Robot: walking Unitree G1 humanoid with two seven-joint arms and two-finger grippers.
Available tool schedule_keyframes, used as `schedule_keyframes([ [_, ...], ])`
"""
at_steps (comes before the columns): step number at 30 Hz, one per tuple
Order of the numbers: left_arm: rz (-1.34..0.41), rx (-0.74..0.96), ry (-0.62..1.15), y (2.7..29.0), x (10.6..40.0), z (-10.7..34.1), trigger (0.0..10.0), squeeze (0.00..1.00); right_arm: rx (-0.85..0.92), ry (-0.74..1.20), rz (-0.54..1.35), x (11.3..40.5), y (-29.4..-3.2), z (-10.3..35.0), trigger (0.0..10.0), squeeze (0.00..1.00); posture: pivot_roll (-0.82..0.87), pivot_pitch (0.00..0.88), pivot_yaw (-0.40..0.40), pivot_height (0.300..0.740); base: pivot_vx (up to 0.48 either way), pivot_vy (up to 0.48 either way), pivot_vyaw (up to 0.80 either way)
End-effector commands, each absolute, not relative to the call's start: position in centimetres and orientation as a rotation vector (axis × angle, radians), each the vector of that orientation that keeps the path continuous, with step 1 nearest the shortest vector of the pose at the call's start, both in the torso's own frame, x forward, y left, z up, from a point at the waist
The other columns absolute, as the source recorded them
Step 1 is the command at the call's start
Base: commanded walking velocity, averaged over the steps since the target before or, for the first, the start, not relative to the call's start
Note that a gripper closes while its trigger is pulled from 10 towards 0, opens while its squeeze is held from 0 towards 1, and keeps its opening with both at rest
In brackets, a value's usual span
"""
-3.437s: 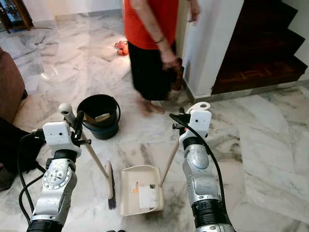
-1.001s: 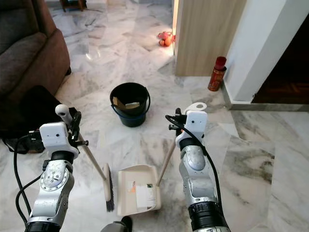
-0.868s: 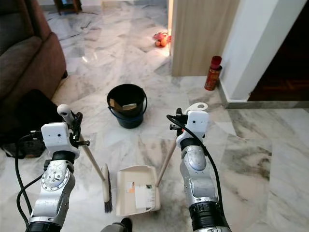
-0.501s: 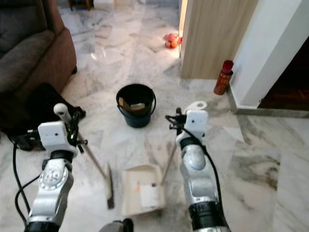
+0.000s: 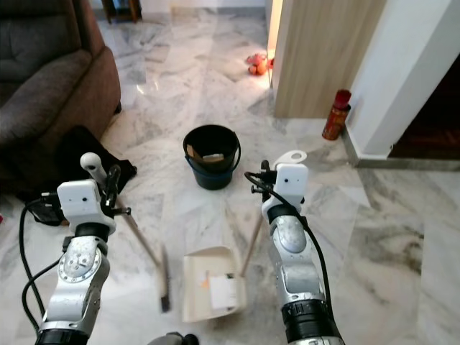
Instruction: Sweep floor
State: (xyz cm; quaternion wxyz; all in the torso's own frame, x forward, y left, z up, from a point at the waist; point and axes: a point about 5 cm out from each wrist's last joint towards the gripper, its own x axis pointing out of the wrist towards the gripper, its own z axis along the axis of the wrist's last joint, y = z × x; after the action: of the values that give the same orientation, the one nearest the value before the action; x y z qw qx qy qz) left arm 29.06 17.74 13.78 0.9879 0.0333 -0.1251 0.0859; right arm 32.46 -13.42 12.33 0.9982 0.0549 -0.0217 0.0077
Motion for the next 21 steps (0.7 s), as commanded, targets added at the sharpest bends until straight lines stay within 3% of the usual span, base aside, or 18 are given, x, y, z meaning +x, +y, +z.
schedule_keyframes([
  [1,0.194,0.068,-0.273,18.2,29.1,14.4,10.0,0.00,0.115,-0.097,0.031,32.7,-13.0,13.7,10.0,0.00,0.11,0.125,0.024,0.740,0.000,0.000,0.00],
  [21,0.165,0.036,-0.234,17.8,29.2,14.0,10.0,0.00,0.121,-0.089,0.033,32.7,-13.0,13.5,10.0,0.00,0.11,0.121,0.024,0.740,0.026,0.000,0.00],
])
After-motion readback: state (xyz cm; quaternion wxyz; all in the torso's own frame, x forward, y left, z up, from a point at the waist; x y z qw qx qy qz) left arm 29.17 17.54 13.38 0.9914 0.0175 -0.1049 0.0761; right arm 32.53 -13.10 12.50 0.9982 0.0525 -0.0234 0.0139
